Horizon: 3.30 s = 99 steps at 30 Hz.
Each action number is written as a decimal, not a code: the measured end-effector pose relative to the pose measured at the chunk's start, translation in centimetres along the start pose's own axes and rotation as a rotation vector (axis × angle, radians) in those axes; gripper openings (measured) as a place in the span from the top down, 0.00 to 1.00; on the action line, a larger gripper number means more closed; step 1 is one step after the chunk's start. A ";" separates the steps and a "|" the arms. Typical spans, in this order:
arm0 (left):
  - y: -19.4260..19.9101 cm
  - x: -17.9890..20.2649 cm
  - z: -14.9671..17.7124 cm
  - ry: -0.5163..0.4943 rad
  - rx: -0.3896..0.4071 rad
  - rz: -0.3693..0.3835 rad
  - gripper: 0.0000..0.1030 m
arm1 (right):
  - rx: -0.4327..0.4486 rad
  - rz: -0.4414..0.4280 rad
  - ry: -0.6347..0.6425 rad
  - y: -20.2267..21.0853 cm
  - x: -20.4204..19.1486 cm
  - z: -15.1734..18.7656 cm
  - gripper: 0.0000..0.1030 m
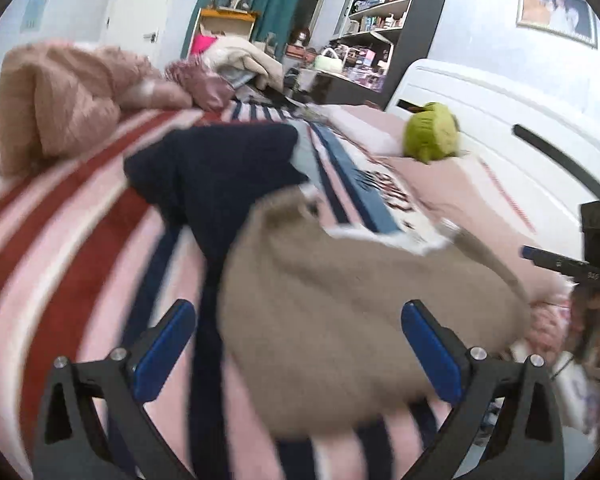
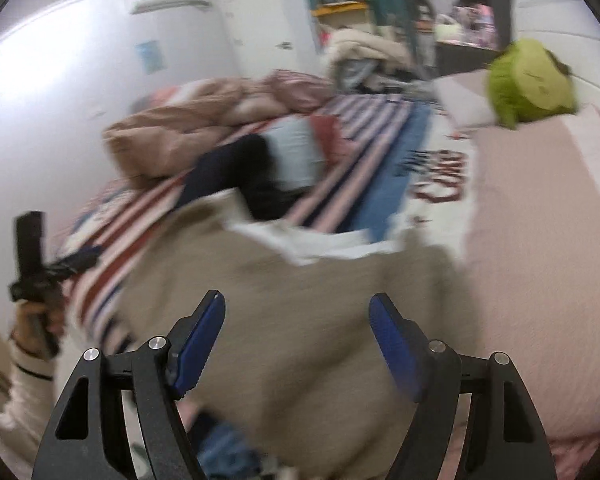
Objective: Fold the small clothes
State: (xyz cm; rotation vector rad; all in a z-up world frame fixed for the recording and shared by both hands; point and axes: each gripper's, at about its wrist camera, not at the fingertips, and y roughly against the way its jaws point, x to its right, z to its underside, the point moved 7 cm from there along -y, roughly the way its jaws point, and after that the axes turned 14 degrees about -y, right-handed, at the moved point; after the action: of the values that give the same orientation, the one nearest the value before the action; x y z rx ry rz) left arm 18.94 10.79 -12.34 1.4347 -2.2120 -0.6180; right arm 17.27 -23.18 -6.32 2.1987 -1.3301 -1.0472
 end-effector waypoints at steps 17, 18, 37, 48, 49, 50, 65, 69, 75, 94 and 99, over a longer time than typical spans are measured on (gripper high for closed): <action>-8.8 5.5 5.2 0.402 -0.005 0.220 0.01 | -0.260 0.047 0.160 -10.0 -3.7 8.7 0.86; -9.3 5.4 4.8 0.411 0.004 0.200 0.01 | -0.255 0.046 0.167 -10.0 -3.8 8.7 0.86; 1.3 2.6 0.8 0.239 0.294 -0.013 0.80 | -0.340 -0.139 0.124 -11.6 -11.0 9.4 0.80; 4.7 4.6 -0.5 0.096 0.319 0.087 0.81 | -0.362 -0.243 0.124 -11.6 -13.9 9.2 0.80; 4.6 5.1 -0.7 0.082 0.314 0.096 0.81 | -0.372 -0.250 0.099 -11.7 -13.4 9.2 0.80; 4.4 5.8 -1.1 0.063 0.311 0.107 0.81 | -0.378 -0.258 0.078 -11.6 -12.9 9.2 0.80; -1.1 20.2 -3.6 -0.218 0.172 0.253 0.81 | -0.068 -0.145 -0.154 1.5 3.9 7.1 0.71; -3.7 25.9 -1.4 -0.358 0.073 0.332 0.81 | -0.017 -0.121 -0.220 4.0 7.7 7.1 0.71; -4.8 30.1 2.4 -0.544 -0.033 0.325 0.67 | 0.073 -0.089 -0.292 6.1 11.1 6.2 0.71; 4.5 25.2 1.1 -0.470 0.056 0.389 0.03 | -0.156 -0.142 -0.072 2.0 3.6 9.2 0.57; 2.8 17.3 0.0 -0.227 0.034 0.384 0.01 | -0.195 -0.131 -0.152 0.7 5.1 10.5 0.50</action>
State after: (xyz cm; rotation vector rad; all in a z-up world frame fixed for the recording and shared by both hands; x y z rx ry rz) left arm 10.51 -4.15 -8.79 0.9499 -2.5923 -0.6342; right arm 10.40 -27.24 -14.83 2.1193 -1.1024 -1.3558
